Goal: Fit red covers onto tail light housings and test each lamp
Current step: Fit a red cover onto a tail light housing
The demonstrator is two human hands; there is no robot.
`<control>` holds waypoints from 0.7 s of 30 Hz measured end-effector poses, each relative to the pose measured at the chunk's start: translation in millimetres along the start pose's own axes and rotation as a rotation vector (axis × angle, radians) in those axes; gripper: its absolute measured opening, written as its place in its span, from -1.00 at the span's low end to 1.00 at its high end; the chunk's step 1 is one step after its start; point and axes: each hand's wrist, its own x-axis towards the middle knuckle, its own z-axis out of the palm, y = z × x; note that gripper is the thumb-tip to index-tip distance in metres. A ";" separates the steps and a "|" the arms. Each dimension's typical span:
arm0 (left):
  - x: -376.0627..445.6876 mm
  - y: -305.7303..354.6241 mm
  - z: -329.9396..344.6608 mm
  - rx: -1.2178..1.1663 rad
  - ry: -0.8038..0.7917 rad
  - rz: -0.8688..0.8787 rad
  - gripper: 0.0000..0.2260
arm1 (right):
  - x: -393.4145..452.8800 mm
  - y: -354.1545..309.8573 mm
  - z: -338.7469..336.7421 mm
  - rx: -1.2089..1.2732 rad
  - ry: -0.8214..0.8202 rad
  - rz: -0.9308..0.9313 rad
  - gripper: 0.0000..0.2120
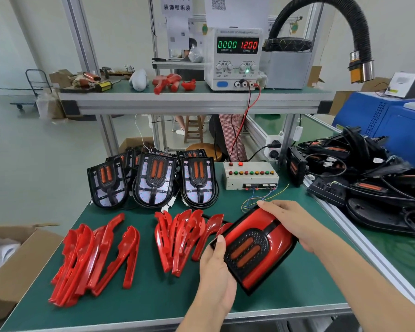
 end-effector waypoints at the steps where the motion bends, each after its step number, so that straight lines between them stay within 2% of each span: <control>1: -0.4 -0.2 0.4 0.006 0.002 -0.005 -0.73 | -0.1 0.4 -0.6 -0.025 0.000 -0.003 -0.70; 10: 7.3 -4.0 -7.5 0.075 0.132 -0.036 -0.81 | 0.4 -2.2 2.2 -0.139 -0.068 -0.005 -0.94; 21: 10.1 -14.4 -9.2 0.075 0.129 -0.011 -0.84 | 1.4 7.0 4.3 -0.073 -0.101 0.040 -0.91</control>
